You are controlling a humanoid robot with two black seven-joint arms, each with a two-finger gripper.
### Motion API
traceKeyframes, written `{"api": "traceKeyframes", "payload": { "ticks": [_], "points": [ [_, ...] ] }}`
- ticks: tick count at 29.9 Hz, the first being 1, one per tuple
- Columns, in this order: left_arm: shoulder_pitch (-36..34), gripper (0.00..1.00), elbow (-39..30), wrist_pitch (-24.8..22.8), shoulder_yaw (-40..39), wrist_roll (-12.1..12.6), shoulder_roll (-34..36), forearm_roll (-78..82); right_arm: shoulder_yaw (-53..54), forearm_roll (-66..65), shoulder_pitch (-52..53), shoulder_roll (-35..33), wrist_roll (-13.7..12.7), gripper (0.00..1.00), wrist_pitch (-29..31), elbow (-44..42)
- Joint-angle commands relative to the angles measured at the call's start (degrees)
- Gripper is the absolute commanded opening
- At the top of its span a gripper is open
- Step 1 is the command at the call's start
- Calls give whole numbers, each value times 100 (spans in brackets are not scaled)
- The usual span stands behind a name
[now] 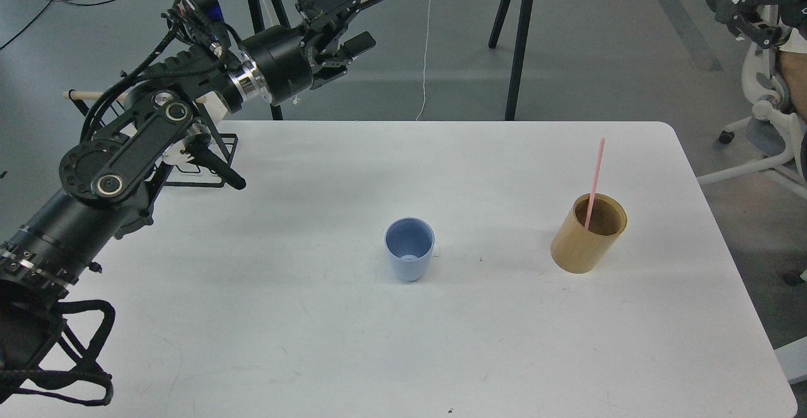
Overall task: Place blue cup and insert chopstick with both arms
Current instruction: 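Open the left gripper and withdraw it back toward the rack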
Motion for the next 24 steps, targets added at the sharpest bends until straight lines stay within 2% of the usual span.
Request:
{"api": "traceKeyframes", "payload": {
  "ticks": [1,4,9,16,24],
  "points": [
    [-49,99,466,194,1,0,-71,-1826,-1,-603,-41,-138,8,99,-217,103],
    [-136,99,870,150,18,27,-89,-3137,-1,-1016,-120,-235,26,98,-314,104],
    [-330,99,1416,141,1,9,-106,-4142,-1,-2061,-418,-297,52,98,-692,244],
    [-374,100,1619,132,9,9,-247,-4583,-263,-4012,-797,-534,52,98,-1342,955],
    [-401,100,1610,168,1,9,-370,-4583,-1353,-5893,-823,-684,61,92,-2001,1624]
  ]
}}
